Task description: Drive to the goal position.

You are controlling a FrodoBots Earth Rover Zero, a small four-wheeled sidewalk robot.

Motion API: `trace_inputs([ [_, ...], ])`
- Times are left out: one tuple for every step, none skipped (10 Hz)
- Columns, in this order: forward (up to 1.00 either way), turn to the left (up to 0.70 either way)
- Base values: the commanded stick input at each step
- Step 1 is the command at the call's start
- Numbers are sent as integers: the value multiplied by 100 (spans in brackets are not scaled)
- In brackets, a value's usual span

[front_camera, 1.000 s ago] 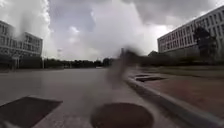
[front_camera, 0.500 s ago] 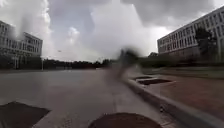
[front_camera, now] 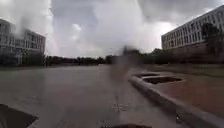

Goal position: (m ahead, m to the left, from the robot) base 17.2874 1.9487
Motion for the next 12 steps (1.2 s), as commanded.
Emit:
trace_inputs([
  [70,0],
  [70,0],
  [70,2],
  [70,2],
  [70,1],
  [70,0],
  [70,0],
  [70,0],
  [70,0],
  [70,0],
  [70,0],
  [70,0],
])
